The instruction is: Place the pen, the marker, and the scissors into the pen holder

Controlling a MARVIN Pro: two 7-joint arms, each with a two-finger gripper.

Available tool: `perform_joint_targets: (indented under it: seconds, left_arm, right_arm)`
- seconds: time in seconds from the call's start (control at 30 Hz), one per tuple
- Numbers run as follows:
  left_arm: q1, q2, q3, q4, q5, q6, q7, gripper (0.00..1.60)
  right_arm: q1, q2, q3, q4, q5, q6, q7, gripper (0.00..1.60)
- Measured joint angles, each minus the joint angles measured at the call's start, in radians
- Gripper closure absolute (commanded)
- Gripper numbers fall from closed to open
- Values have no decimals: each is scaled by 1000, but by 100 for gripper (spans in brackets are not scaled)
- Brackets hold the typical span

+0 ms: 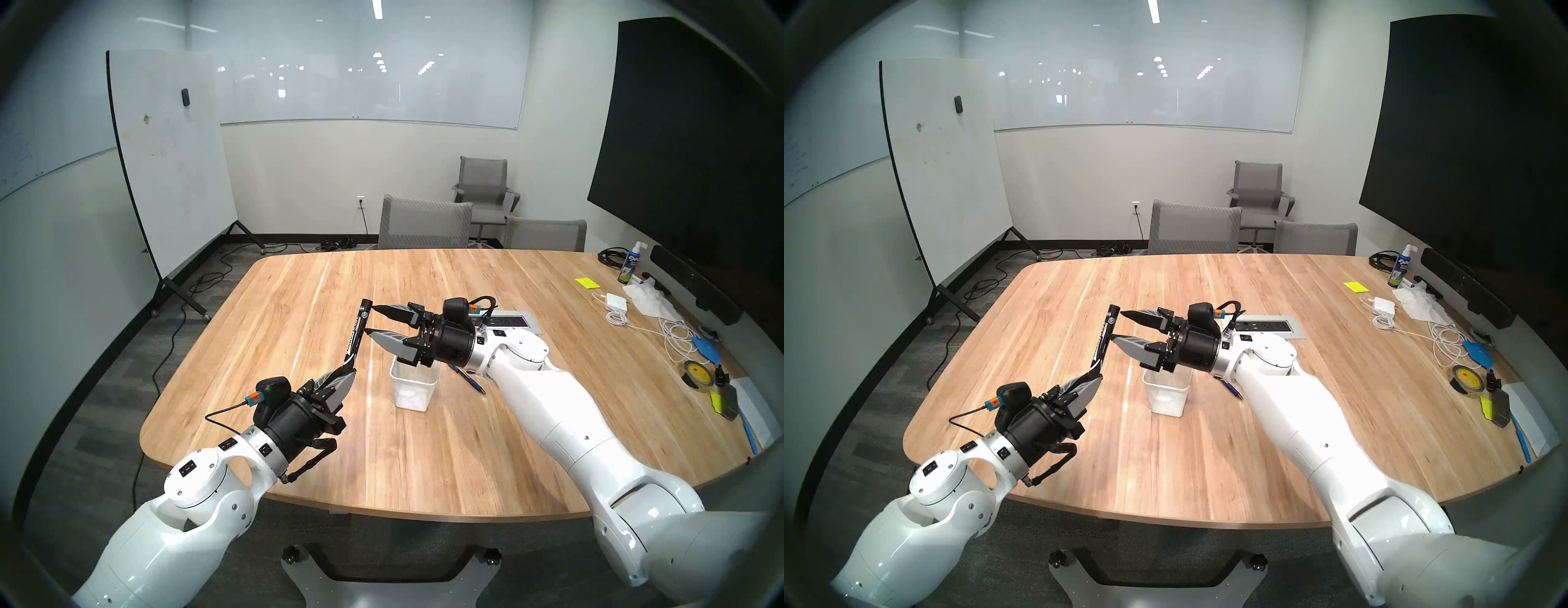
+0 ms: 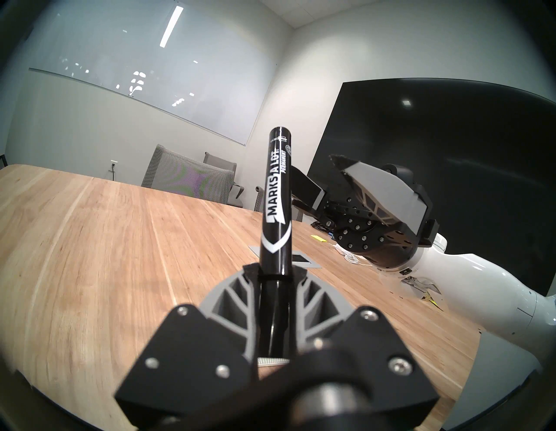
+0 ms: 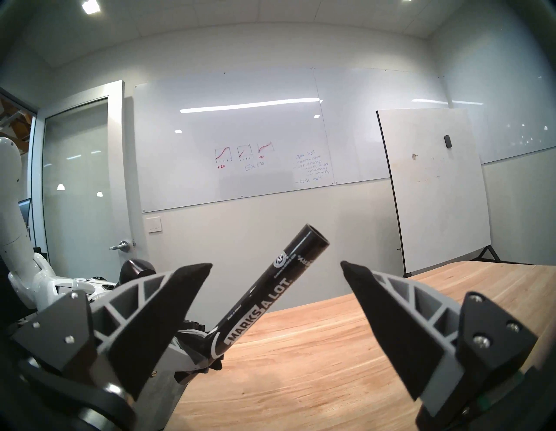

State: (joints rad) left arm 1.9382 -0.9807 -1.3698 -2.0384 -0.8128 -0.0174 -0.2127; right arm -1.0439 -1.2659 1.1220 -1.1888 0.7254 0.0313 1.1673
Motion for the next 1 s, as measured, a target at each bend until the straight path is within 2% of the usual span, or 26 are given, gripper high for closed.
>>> perform_joint_targets:
  seconds: [1.0]
  left_arm:
    - [0,0,0,0,0,0,0,160]
  right_arm:
    - [23,-29,-9,31,-13,10,21,0]
